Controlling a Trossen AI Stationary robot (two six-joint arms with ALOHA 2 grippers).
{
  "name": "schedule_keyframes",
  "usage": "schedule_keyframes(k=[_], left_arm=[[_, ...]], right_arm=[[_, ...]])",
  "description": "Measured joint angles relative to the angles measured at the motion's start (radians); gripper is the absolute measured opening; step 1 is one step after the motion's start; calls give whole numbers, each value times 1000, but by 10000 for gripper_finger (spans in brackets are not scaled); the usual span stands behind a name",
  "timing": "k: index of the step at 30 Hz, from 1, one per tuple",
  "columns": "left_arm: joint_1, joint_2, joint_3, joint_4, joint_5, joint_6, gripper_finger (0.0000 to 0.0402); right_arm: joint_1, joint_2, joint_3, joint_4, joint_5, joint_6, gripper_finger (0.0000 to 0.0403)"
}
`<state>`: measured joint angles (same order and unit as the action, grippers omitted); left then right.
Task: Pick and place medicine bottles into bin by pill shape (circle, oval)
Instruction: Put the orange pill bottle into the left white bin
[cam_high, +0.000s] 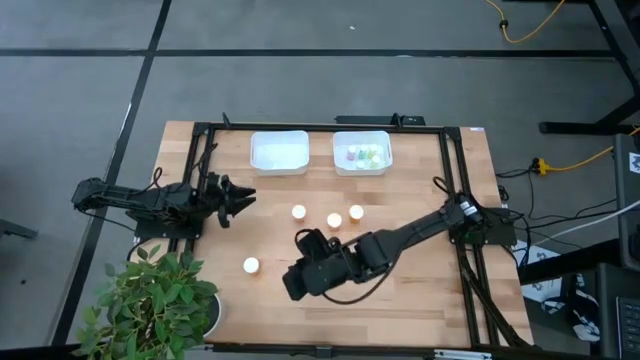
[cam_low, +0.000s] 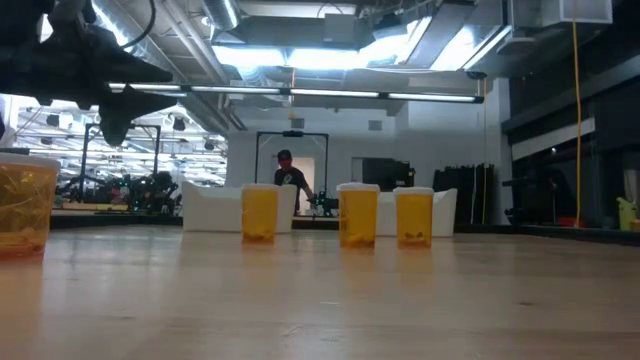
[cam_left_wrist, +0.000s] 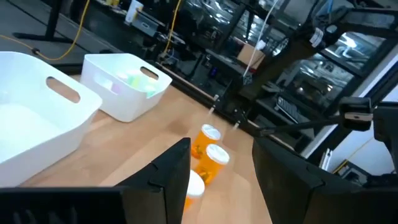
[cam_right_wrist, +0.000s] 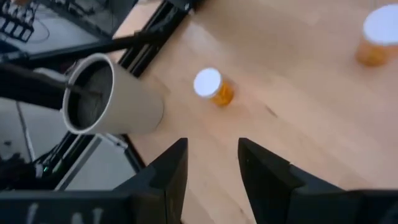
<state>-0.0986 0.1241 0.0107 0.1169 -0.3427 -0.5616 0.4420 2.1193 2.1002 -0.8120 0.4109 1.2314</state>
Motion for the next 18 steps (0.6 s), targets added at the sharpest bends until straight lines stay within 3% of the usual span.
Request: schedule_keyframes(k=[4,18], left_arm=[[0,0,0,5,-13,-12,166],[0,0,0,5,83,-91,166]], right_arm=[[12,0,0,0,64,19,143],[12,1,0,-1,77,-8,143]])
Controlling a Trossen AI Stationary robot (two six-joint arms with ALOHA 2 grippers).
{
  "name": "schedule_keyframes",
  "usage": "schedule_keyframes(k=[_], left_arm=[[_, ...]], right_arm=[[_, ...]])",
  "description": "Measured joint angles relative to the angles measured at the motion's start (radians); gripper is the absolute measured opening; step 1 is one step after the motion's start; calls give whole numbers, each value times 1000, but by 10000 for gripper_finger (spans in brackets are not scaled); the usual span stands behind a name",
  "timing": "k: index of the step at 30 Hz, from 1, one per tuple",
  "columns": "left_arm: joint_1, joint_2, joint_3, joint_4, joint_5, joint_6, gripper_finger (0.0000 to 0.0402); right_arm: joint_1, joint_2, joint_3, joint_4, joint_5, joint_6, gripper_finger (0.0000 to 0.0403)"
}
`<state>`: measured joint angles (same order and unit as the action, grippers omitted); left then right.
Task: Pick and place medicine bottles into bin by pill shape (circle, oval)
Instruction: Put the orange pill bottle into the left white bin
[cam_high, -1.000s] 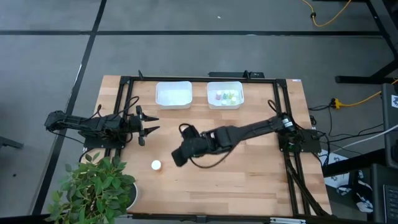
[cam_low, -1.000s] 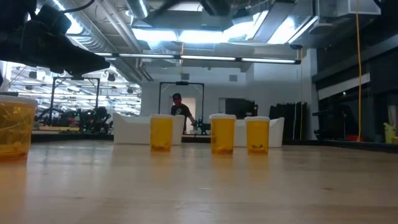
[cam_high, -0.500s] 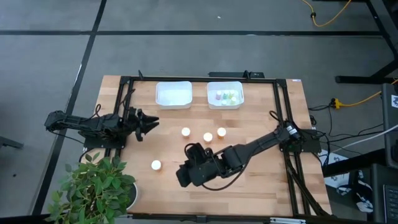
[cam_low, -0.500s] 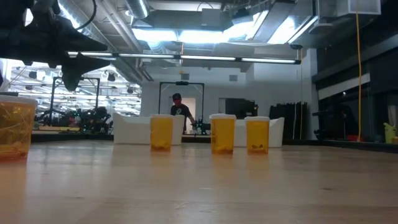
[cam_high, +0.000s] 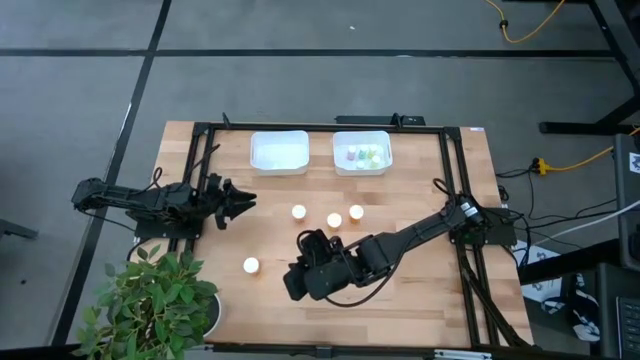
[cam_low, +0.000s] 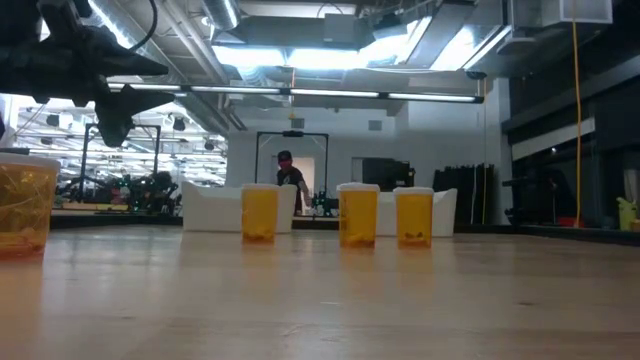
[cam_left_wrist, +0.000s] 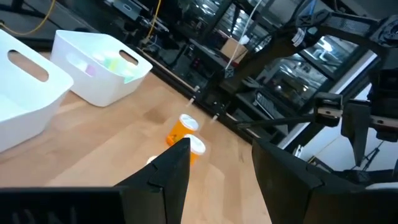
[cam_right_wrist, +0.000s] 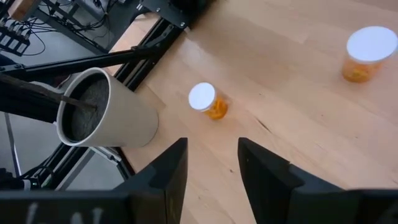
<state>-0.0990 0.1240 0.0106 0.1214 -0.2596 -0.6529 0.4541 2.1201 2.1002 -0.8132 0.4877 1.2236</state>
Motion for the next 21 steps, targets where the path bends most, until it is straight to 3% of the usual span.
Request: schedule_keyframes(k=[5,12,16,21], left_arm=[[0,0,0,-1,29,41,166],[-14,0,0,3,284,62,166],[-68,0,3,-16,328,138,161],[-161,20,98,-253,330,211,160]], right_arm=[[0,0,0,-14,0,-2,143],[0,1,0,-28,0,-1,143],[0,1,0,-29,0,-1,143],[0,1,0,-29,-1,-1,143]])
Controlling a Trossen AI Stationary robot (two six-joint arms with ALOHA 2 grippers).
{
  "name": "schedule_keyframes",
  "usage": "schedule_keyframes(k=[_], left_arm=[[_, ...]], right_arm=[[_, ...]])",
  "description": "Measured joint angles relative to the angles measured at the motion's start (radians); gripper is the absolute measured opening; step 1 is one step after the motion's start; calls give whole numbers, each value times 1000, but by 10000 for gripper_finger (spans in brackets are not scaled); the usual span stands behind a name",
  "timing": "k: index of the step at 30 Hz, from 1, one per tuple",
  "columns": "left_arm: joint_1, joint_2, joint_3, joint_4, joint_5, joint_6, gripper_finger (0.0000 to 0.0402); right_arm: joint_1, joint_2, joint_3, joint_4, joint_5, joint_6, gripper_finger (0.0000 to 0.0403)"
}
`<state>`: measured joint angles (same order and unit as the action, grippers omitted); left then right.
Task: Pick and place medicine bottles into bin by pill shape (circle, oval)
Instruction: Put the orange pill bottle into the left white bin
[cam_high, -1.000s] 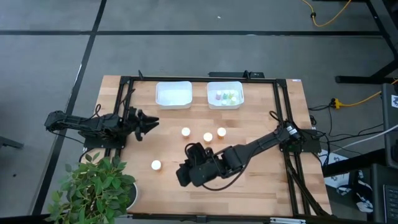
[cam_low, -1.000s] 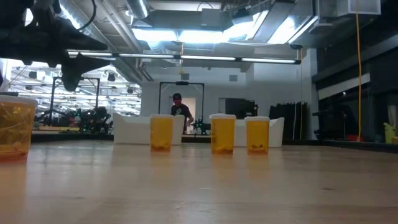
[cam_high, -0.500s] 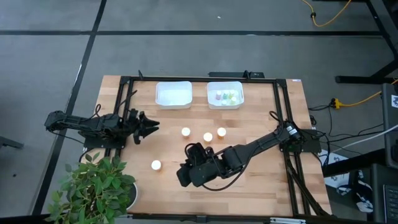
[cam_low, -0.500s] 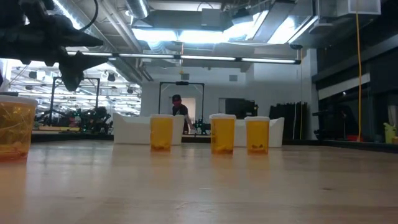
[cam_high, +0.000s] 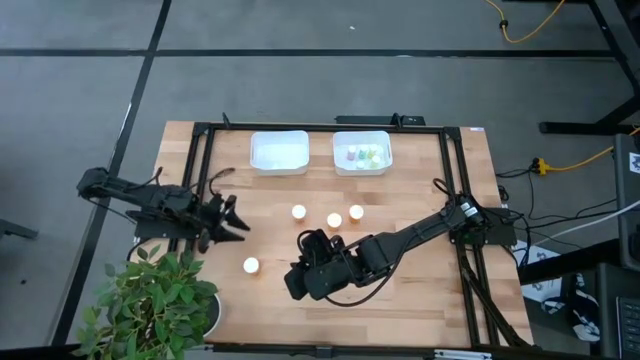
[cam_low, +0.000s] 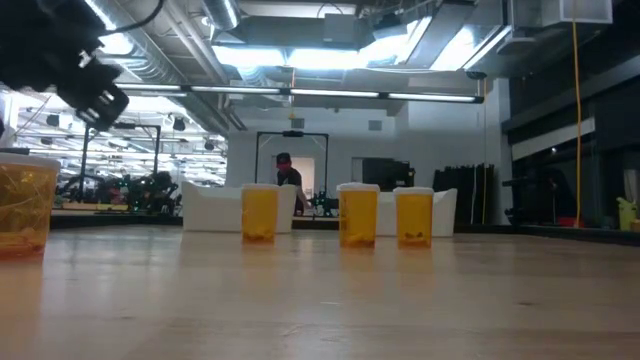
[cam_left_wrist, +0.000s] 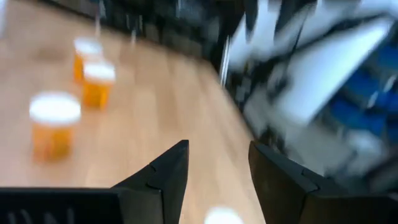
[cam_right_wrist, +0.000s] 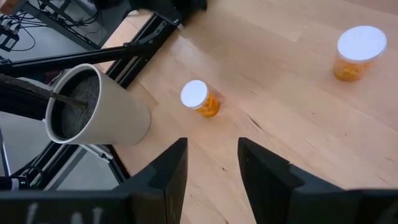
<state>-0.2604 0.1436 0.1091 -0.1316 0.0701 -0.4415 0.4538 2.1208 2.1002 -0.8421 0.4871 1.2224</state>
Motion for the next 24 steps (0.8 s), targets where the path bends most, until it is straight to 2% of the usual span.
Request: schedule_keyframes(k=[3,6,14,19,24], left_arm=[[-60,44,84,-211,-1,38,160],[-113,107,140,-303,-24,74,160],[-226,302,169,-303,-41,138,160],[-290,427,169,-278,-151,137,160],[-315,492,168,-271,-163,36,160]], right_arm=[[0,0,0,-1,0,0,143],[0,0,0,-1,0,0,143],[0,0,0,-1,1,0,143],[0,0,0,-1,1,1,143],[0,0,0,-1,1,0,143]])
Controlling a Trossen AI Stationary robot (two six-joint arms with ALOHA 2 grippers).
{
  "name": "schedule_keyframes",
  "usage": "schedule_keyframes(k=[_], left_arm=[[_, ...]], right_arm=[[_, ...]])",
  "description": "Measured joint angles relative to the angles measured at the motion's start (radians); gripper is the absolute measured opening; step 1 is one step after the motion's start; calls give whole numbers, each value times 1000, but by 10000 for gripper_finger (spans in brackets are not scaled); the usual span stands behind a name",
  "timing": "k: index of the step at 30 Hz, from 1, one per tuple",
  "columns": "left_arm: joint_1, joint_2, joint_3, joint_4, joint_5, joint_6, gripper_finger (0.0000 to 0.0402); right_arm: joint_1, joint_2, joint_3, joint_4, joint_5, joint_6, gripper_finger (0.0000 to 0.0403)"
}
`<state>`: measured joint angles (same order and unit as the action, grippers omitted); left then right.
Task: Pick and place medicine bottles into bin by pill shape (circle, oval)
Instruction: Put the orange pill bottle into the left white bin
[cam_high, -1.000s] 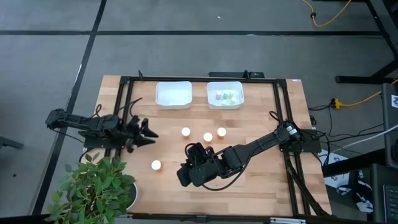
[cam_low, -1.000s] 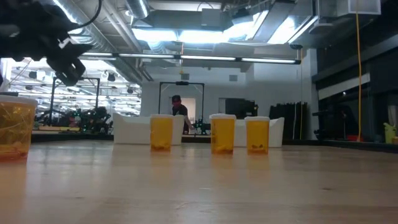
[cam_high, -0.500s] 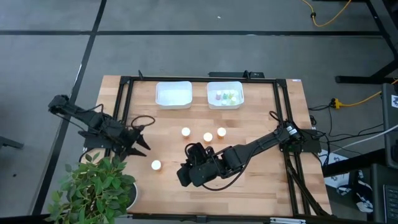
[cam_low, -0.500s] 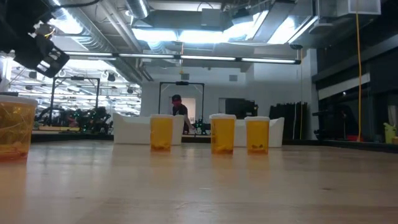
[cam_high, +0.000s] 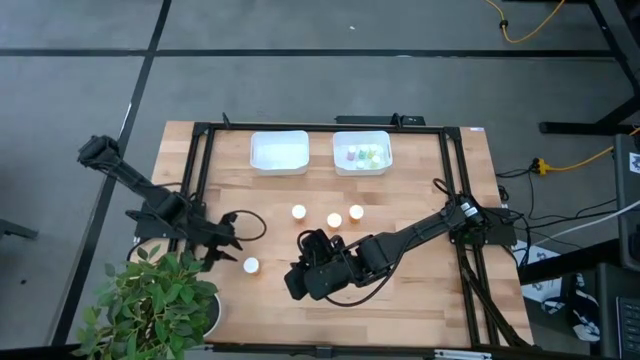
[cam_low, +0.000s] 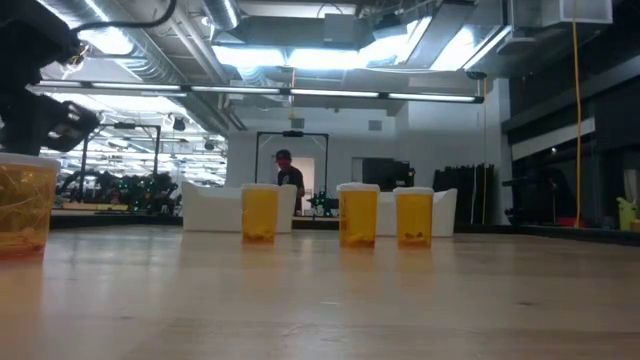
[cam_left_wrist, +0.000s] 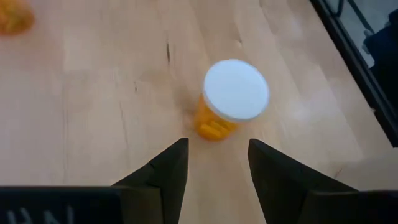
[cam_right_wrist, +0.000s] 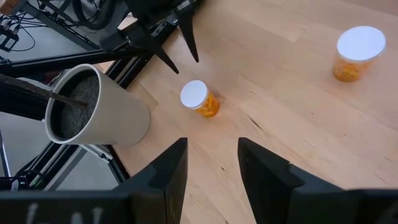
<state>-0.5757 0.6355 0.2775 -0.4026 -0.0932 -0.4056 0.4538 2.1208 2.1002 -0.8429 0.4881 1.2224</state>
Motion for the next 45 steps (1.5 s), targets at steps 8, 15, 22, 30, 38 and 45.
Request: schedule_keyframes(k=[8,15,22,30,38,45], left_arm=[[-16,7,0,0,13,-31,160],[-16,7,0,-2,3,-143,161],[-16,7,-2,-46,0,-223,207],[-16,6,-2,-42,-10,-200,273],[-16,20,-1,-34,32,-309,272],[-16,139,135,-180,27,-207,272]], right_arm=[[0,0,0,0,0,0,143],[0,0,0,0,0,0,143],[0,0,0,0,0,-11,143],[0,0,0,0,0,-26,143],[0,0,0,0,0,-31,143],[0,0,0,0,-1,-50,143]])
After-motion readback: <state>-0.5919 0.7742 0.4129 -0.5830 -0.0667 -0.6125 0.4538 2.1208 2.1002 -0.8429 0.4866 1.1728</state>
